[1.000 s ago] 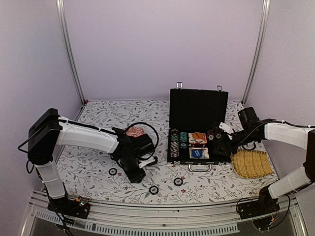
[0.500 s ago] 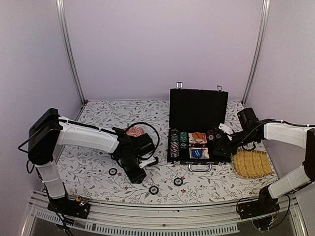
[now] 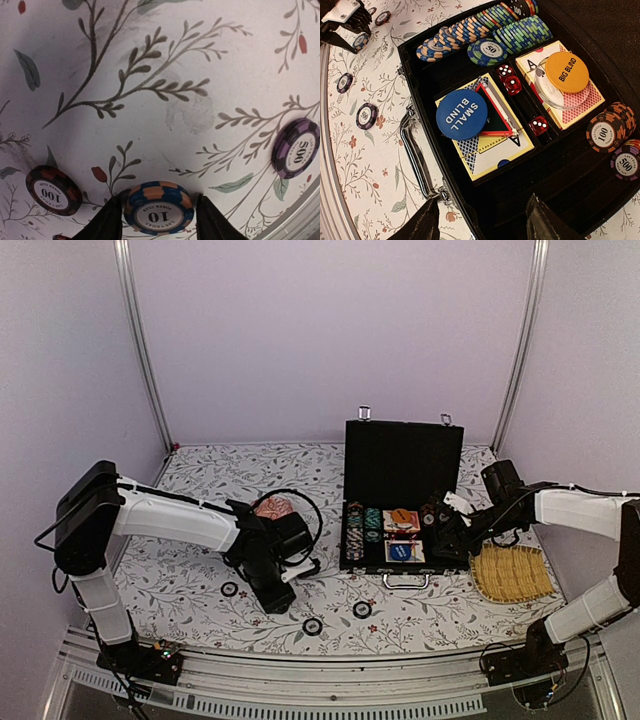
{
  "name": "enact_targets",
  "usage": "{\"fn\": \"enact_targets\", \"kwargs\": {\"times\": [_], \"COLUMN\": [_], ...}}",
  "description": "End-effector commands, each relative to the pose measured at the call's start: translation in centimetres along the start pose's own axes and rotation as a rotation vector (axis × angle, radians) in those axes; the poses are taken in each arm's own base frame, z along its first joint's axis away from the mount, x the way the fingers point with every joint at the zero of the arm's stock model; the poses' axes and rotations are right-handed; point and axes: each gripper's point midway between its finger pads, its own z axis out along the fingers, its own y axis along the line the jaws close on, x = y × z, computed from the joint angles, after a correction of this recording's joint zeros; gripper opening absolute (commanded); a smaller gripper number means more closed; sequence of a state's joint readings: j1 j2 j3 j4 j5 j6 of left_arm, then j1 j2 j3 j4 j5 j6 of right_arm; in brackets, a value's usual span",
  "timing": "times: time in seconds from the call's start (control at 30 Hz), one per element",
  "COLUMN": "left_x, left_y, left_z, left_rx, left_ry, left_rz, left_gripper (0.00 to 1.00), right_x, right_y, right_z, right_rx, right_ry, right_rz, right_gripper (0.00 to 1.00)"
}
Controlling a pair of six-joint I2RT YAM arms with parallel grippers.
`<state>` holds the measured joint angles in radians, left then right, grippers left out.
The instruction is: Pack up texas hold em set
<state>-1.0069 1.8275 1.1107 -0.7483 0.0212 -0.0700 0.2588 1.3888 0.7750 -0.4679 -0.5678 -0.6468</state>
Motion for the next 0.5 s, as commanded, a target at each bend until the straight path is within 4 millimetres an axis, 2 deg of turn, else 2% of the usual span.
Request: {"fn": "enact_targets", "kwargs": {"times": [0.0,0.3,0.47], "left_x": [3.62,4.04,3.94], "left_y": [0.41,0.33,0.23], "left_z": [1.33,1.7,1.53], "left_rx": [0.002,0.008,0.011], "left_ry": [0.131,0.149,0.146], "left_rz": [-0.015,-0.01,-0.01], "left_gripper": [0.52,0.48,0.5], "right_x": [-0.53,-0.53,-0.49], "right_y": [-0.1,-0.07,-0.04], "right_z": [-0.23,-0.24,-0.23], "right_rx": [-0.009,-0.01,-0.01], "right_ry": [-0.01,-0.01,-0.008], "right_rz": [-0.005,-0.004,-0.006], "right_gripper": [0.6,0.6,0.6]}}
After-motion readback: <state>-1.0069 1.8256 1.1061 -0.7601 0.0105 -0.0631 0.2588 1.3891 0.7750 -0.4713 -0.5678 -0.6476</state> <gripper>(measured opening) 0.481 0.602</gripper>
